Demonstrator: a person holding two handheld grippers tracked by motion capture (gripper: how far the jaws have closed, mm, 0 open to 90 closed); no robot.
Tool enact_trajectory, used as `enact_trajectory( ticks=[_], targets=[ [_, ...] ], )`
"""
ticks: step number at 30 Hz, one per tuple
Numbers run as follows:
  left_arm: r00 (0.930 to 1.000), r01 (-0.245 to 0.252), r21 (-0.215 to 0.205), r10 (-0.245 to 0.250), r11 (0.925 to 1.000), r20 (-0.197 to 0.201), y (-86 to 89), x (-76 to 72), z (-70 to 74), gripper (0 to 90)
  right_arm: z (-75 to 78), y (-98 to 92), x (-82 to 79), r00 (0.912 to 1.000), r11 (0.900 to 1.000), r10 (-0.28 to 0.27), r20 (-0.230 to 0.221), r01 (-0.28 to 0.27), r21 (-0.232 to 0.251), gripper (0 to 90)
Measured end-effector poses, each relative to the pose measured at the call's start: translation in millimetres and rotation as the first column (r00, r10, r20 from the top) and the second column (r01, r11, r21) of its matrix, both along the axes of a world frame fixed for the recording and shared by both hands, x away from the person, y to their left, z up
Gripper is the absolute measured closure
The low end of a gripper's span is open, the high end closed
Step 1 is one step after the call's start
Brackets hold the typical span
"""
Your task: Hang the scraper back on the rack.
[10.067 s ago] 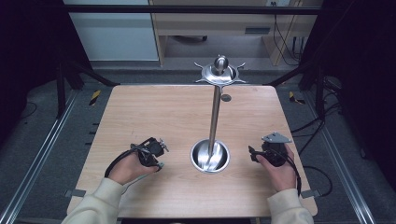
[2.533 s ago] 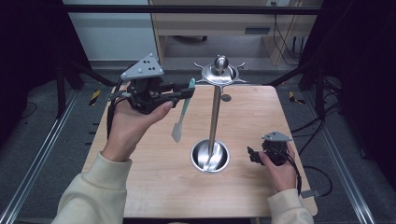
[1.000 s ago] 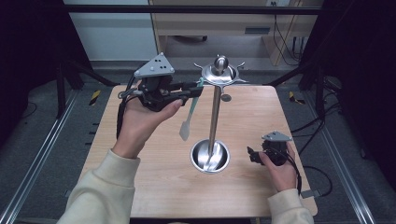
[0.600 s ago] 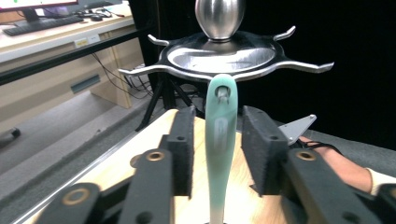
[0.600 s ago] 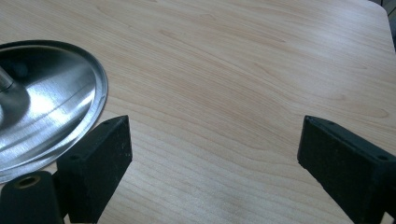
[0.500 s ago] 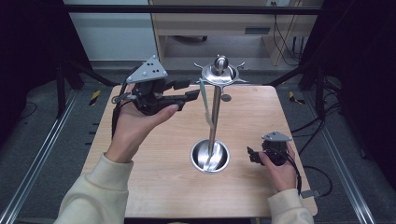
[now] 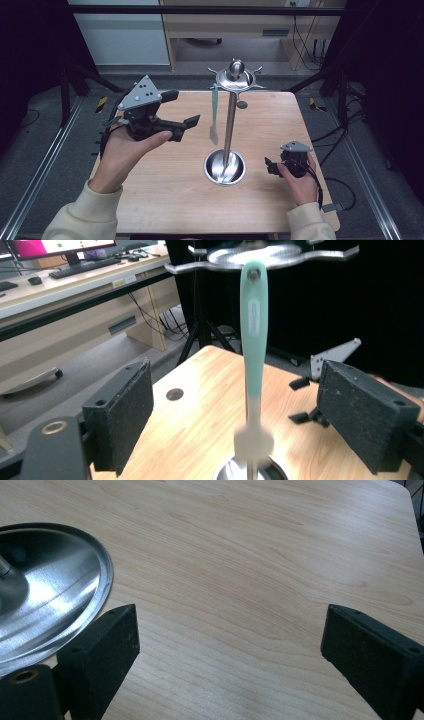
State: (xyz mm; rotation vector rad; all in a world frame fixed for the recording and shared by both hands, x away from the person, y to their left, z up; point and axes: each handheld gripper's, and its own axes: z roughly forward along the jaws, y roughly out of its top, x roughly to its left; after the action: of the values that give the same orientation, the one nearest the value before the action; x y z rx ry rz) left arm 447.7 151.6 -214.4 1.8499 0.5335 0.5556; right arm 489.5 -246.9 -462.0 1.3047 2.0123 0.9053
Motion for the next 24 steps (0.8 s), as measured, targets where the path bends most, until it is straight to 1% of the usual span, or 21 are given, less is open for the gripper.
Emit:
enact_trajectory(
  ticks=[2, 5, 8, 9, 10, 11, 12, 13, 16, 17, 18, 19, 20, 21, 23, 24],
  targets=[
    [1.0000, -0.006, 0.008, 0.006, 0.9999, -0.006, 3.7, -0.1, -3.8, 14.0, 0.0, 0.1, 0.0, 1.0000, 1.000, 0.003, 0.003, -0.003, -0.004, 8.6],
    [0.9998, -0.016, 0.005, 0.016, 0.9999, -0.011, 8.9, 0.4, -8.9, 13.4, 0.0, 0.1, -0.1, 1.0000, 1.000, 0.003, 0.003, -0.003, -0.005, 8.4],
    [0.9996, -0.022, 0.011, 0.022, 0.9997, -0.015, 12.4, 0.8, -14.2, 12.6, 0.3, 0.1, -0.5, 1.0000, 1.000, -0.005, -0.002, 0.005, 0.001, 8.1],
    [0.9996, -0.022, 0.011, 0.022, 0.9997, -0.015, 12.4, 0.8, -14.2, 12.5, 0.3, 0.1, -0.4, 1.0000, 1.000, -0.005, -0.003, 0.005, 0.002, 8.0],
    [0.9993, -0.021, 0.012, 0.021, 0.9997, -0.029, 13.4, 0.4, -16.9, 12.2, 0.2, -0.1, -0.3, 1.0000, 1.000, -0.004, 0.000, 0.004, 0.001, 7.9],
    [0.9992, -0.028, 0.026, 0.029, 0.9993, -0.028, 15.3, 0.3, -21.0, 12.1, 0.3, -0.1, -0.3, 1.0000, 1.000, -0.003, 0.001, 0.003, 0.002, 7.8],
    [0.9992, -0.028, 0.026, 0.029, 0.9993, -0.028, 15.3, 0.3, -21.0, 12.0, 0.3, -0.1, -0.3, 1.0000, 1.000, -0.003, 0.001, 0.003, 0.002, 7.8],
    [0.9987, -0.050, 0.044, 0.050, 0.9978, -0.008, 16.8, 0.8, -26.2, 11.9, 0.3, -0.3, -0.4, 1.0000, 1.000, -0.006, 0.003, 0.006, 0.000, 7.5],
    [0.9987, -0.047, 0.046, 0.048, 0.9979, -0.019, 19.8, 1.2, -35.4, 11.3, 0.2, -0.2, -0.3, 1.0000, 1.000, -0.010, -0.001, 0.010, 0.000, 7.5],
    [0.9987, -0.047, 0.046, 0.048, 0.9979, -0.019, 19.8, 1.2, -35.4, 11.1, 0.2, -0.2, -0.3, 1.0000, 1.000, -0.010, -0.001, 0.010, 0.000, 7.5],
    [0.9984, -0.049, 0.056, 0.051, 0.9972, -0.025, 22.7, 2.1, -40.9, 10.8, 0.1, 0.0, -0.2, 1.0000, 1.000, -0.008, 0.002, 0.008, 0.000, 7.6],
    [0.9983, -0.049, 0.052, 0.051, 0.9974, -0.028, 23.9, 2.8, -43.6, 10.8, 0.2, 0.3, -0.3, 1.0000, 1.000, -0.008, 0.002, 0.008, 0.002, 7.6],
    [0.9983, -0.049, 0.052, 0.051, 0.9974, -0.028, 23.9, 2.8, -43.6, 10.7, 0.2, 0.3, -0.3, 1.0000, 1.000, -0.008, 0.002, 0.008, 0.002, 7.6],
    [0.9980, -0.052, 0.053, 0.054, 0.9973, -0.034, 25.7, 4.1, -48.4, 10.2, 0.2, 0.4, -0.2, 1.0000, 1.000, -0.007, 0.005, 0.007, 0.001, 7.7],
    [0.9980, -0.049, 0.060, 0.052, 0.9970, -0.038, 27.2, 4.9, -51.5, 9.8, 0.1, 0.4, -0.1, 1.0000, 1.000, -0.007, 0.004, 0.007, 0.001, 7.6],
    [0.9979, -0.050, 0.056, 0.052, 0.9972, -0.039, 27.2, 5.1, -53.5, 9.4, 0.1, 0.3, -0.2, 1.0000, 1.000, -0.006, 0.005, 0.006, 0.001, 7.6]
  ],
)
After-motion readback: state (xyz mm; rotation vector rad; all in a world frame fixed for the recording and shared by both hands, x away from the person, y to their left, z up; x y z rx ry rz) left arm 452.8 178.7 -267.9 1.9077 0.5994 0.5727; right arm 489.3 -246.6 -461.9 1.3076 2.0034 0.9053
